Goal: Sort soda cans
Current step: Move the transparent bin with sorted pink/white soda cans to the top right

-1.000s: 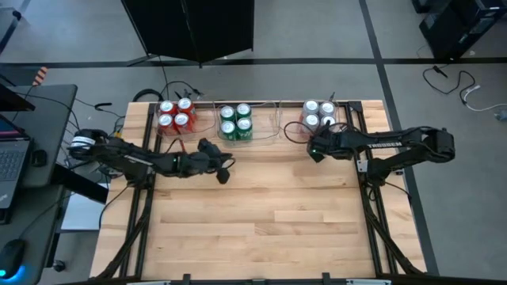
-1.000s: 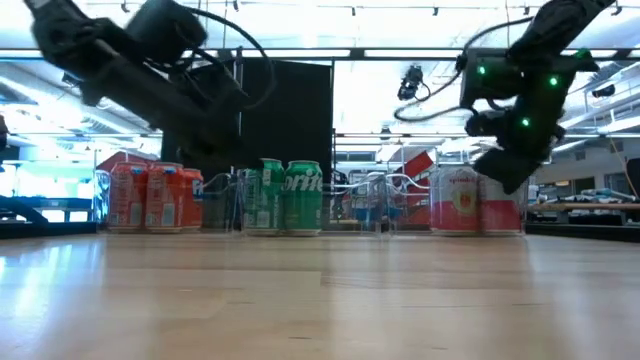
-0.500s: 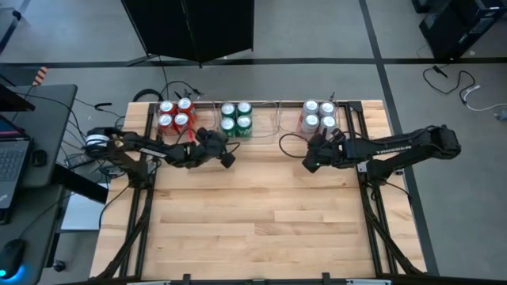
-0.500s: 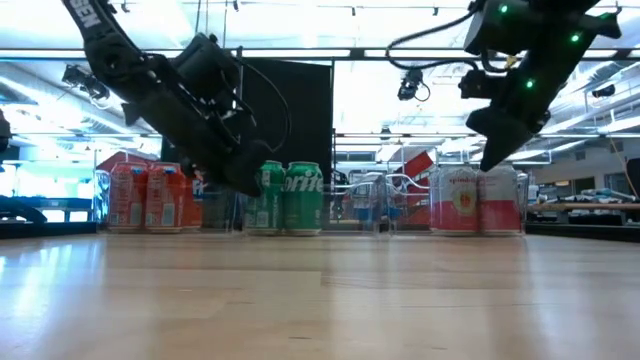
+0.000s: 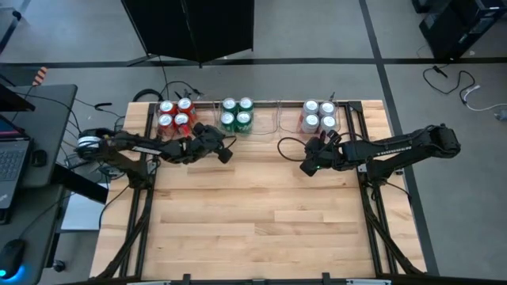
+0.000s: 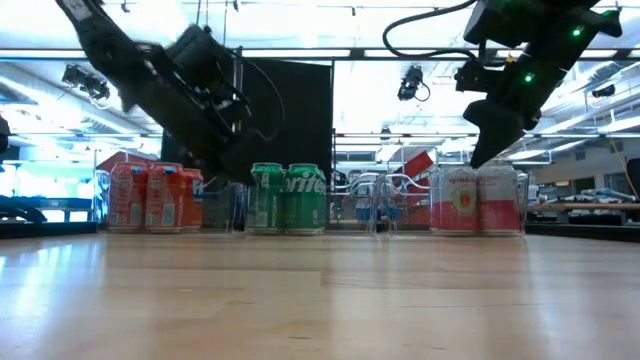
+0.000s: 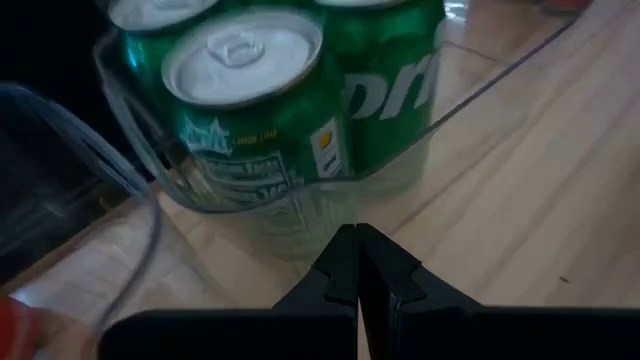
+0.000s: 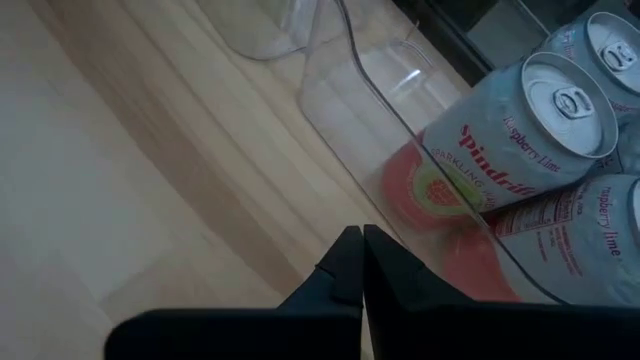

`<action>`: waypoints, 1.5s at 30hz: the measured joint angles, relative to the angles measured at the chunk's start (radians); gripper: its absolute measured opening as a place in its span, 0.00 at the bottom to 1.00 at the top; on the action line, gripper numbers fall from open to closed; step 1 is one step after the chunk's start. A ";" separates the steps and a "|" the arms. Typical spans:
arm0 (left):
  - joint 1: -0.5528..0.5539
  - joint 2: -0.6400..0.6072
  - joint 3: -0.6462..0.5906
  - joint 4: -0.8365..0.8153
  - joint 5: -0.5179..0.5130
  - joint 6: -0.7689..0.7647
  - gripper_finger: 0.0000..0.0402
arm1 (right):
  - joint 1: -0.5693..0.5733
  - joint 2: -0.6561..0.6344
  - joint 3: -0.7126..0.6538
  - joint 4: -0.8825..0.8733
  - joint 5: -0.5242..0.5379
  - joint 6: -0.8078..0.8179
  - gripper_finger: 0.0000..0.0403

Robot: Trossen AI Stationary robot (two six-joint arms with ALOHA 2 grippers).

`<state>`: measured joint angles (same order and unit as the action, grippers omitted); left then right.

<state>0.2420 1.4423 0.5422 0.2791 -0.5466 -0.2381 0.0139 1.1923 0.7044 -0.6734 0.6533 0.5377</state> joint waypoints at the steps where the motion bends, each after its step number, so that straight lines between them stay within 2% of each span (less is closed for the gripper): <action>1: -0.011 -0.031 0.001 -0.036 -0.008 -0.005 0.00 | 0.000 0.000 0.000 0.000 0.000 -0.001 0.00; 5: -0.068 -0.171 0.001 -0.248 -0.061 -0.113 0.00 | 0.000 0.000 0.000 -0.001 0.000 -0.004 0.00; 10: -0.162 -0.281 0.001 -0.557 -0.164 -0.399 0.00 | 0.006 0.000 0.000 0.000 -0.003 -0.010 0.00; 14: -0.226 -0.299 0.000 -0.827 -0.250 -0.704 0.00 | 0.006 0.000 0.000 0.000 -0.003 -0.008 0.00; 18: -0.244 -0.283 0.000 -1.088 -0.270 -1.002 0.01 | 0.006 0.000 -0.001 0.007 -0.003 -0.010 0.00; 21: -0.241 -0.267 -0.017 -1.218 -0.271 -1.166 0.02 | 0.006 0.000 -0.001 0.007 -0.003 -0.010 0.00; 26: -0.194 -0.258 -0.091 -1.249 -0.269 -1.282 0.03 | 0.006 0.000 -0.001 0.023 -0.003 -0.010 0.00; 33: -0.084 -0.257 -0.176 -1.205 -0.275 -1.293 0.04 | 0.006 0.000 -0.001 0.047 -0.003 -0.012 0.00; 45: 0.027 -0.257 -0.188 -1.200 -0.438 -1.255 0.04 | 0.006 0.000 -0.001 0.052 -0.003 -0.017 0.00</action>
<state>0.2687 1.1854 0.3546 -0.9214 -0.9848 -1.4930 0.0204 1.1927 0.7033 -0.6210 0.6498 0.5205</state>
